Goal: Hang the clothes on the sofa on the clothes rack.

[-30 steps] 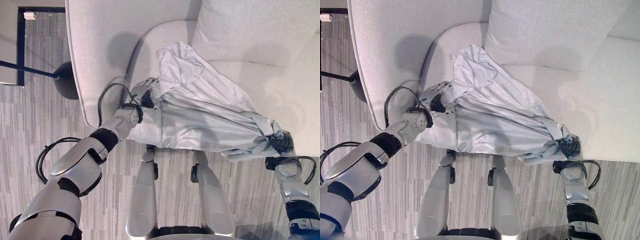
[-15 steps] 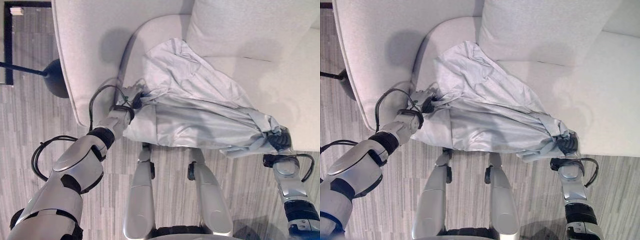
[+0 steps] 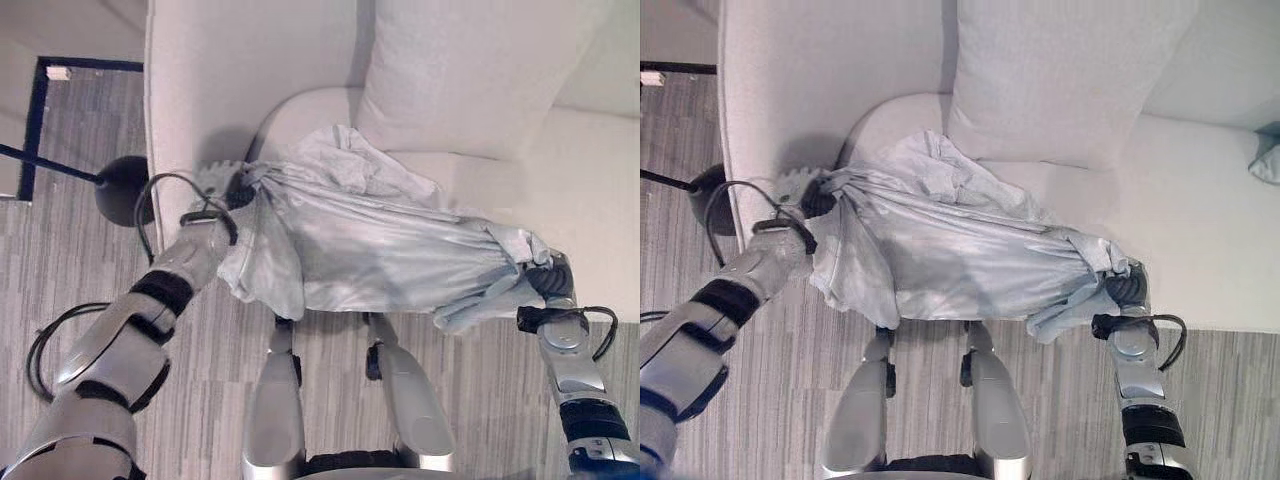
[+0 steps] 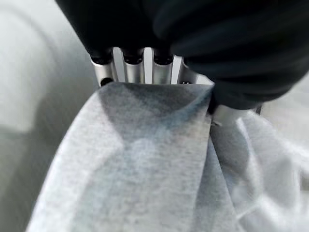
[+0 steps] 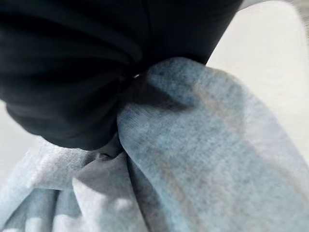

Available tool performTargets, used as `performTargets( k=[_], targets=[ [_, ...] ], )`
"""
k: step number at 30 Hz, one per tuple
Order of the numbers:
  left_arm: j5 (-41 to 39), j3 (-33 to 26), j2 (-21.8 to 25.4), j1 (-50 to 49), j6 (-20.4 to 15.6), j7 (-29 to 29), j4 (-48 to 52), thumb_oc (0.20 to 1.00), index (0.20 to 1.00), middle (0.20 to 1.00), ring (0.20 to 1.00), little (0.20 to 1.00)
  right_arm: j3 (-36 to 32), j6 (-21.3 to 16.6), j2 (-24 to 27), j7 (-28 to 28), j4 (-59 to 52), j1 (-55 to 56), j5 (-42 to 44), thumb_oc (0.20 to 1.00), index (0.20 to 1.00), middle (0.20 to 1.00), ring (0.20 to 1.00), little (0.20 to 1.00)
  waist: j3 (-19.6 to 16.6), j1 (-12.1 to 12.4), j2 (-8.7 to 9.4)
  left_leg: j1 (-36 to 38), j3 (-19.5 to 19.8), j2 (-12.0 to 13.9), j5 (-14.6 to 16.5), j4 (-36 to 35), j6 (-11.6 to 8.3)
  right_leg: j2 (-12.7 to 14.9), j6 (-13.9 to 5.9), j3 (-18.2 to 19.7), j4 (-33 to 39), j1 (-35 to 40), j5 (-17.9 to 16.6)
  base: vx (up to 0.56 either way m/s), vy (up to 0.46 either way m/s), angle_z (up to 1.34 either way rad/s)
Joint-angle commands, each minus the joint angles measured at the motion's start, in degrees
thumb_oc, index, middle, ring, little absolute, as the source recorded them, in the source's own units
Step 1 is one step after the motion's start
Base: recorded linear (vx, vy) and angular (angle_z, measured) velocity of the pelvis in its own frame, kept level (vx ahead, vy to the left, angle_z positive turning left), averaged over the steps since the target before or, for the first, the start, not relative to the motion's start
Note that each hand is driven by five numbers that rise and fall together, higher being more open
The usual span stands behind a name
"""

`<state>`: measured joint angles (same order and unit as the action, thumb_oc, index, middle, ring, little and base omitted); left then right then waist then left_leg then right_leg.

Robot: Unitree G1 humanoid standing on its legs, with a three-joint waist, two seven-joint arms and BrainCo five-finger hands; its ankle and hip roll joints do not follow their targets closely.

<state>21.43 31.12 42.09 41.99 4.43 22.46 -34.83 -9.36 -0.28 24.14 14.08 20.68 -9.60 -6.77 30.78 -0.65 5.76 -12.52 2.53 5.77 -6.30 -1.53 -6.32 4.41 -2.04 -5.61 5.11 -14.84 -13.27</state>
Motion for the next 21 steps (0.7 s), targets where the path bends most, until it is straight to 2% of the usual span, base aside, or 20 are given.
performTargets(
  k=[1,2,3,4,5,10,16,21],
  targets=[
    [2.39,-4.57,2.47,3.84,0.17,3.25,-0.69,0.200,0.200,0.200,0.200,0.200,-4.73,-1.31,7.69,0.78,-5.44,1.22,-1.31,0.200,0.200,0.200,0.200,0.200,-0.98,1.36,-5.33,8.24,-1.05,2.96,1.86,-3.47,2.18,1.11,-0.19,-1.94,-0.11,5.69,8.03,0.00,0.000,0.00],
    [2.48,-7.61,3.25,2.27,0.10,3.71,1.69,0.200,0.200,0.200,0.200,0.200,-4.44,-1.47,8.05,0.65,-5.71,0.31,-1.27,0.200,0.200,0.200,0.200,0.200,-0.98,1.79,-5.14,10.06,-1.07,2.91,1.88,-3.47,2.29,0.90,-0.17,-1.97,-0.11,7.47,8.13,0.00,0.000,0.00],
    [2.66,-8.23,3.36,1.42,0.28,3.49,2.29,0.200,0.200,0.200,0.200,0.200,-4.09,-1.47,8.14,0.64,-5.66,0.35,-1.26,0.200,0.200,0.200,0.200,0.200,-0.98,1.60,-5.15,10.44,-1.17,2.95,2.02,-3.47,2.29,0.86,-0.18,-1.90,-0.11,7.80,8.24,0.08,-0.004,-0.01],
    [2.09,-17.18,3.82,-5.46,-0.03,4.06,8.08,0.200,0.200,0.200,0.200,0.200,-3.43,-1.83,8.56,-0.02,-6.36,-0.66,-1.37,0.200,0.200,0.200,0.200,0.200,-3.50,2.45,-4.71,13.95,-1.67,3.31,2.11,-3.47,2.53,0.29,-0.09,-1.66,-0.11,11.38,8.56,0.06,-0.001,0.04],
    [2.17,-17.48,3.83,-5.79,0.04,3.97,8.32,0.200,0.200,0.200,0.200,0.200,-3.28,-1.82,8.62,-0.01,-6.36,-0.69,-1.36,0.200,0.200,0.200,0.200,0.200,-3.48,2.36,-4.74,14.06,-1.72,3.34,2.16,-3.47,2.52,0.26,-0.09,-1.62,-0.11,11.46,8.59,0.07,0.003,0.01],
    [0.13,-30.50,2.39,-15.24,-0.92,4.77,16.83,0.200,0.200,0.200,0.200,0.200,-2.40,-1.71,8.14,-0.72,-8.87,-2.19,-1.54,0.200,0.200,0.200,0.200,0.200,-11.34,3.48,-3.71,15.79,-2.74,3.86,2.53,-3.47,2.69,-0.25,-0.12,-1.69,-0.11,13.90,9.24,0.05,0.005,0.05],
    [-0.84,-39.74,3.41,-17.41,-1.53,7.27,22.37,0.200,0.200,0.200,0.200,0.200,0.22,-1.64,7.24,-0.23,-13.78,-8.32,-2.58,0.200,0.200,0.200,0.200,0.200,-17.47,5.06,-2.51,16.92,-3.47,3.78,2.90,-3.47,2.84,-0.20,-0.31,-1.76,-0.11,16.06,9.09,0.01,0.008,0.00],
    [-0.90,-45.22,4.89,-17.89,-1.14,9.34,25.32,0.200,0.200,0.200,0.200,0.200,2.41,-1.36,6.60,-0.07,-19.82,-13.16,-4.00,0.200,0.200,0.200,0.200,0.200,-20.03,6.20,-1.73,17.71,-3.65,3.57,3.03,-3.47,3.11,-0.35,-0.38,-1.18,-0.11,17.75,8.81,0.00,0.000,0.00]
  ],
)
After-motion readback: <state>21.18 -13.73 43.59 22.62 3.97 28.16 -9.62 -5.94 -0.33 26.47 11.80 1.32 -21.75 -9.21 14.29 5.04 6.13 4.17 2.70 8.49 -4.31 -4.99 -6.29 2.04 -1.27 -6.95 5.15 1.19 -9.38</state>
